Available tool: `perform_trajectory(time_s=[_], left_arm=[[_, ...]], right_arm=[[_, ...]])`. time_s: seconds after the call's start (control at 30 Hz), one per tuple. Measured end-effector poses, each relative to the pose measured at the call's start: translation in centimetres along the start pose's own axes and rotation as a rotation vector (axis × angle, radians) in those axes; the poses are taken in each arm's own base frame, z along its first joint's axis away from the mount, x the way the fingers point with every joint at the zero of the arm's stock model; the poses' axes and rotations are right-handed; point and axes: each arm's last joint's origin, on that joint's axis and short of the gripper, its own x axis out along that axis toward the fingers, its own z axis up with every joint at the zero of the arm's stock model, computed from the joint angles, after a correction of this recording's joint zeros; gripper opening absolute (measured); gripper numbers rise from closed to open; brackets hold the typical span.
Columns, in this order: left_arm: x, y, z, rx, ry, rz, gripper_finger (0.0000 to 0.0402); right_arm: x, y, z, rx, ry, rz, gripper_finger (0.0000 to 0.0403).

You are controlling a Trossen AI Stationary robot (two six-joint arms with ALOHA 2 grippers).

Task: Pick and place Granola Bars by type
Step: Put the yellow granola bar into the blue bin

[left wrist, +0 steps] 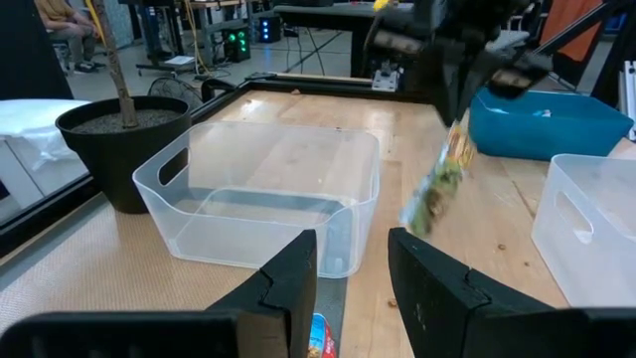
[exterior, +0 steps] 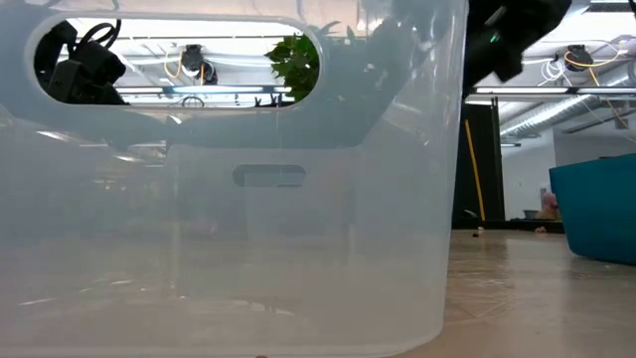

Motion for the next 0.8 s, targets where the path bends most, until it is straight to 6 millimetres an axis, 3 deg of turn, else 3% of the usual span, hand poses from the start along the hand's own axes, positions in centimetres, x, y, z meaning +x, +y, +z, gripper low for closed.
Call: perform_trajectory(time_s=[0.4,0.8], left_arm=[[0.0,0.0,0.0,0.0,0.0,0.0,0.0131],[0.0,0.0,0.0,0.0,0.0,0.0,0.0131]], right_arm=[[-7.0,2.9,2.4,-0.021,-0.182,0.067,0.0],[-11.7,6.1,1.0,-0.033,-0.329,0.194,0.0]])
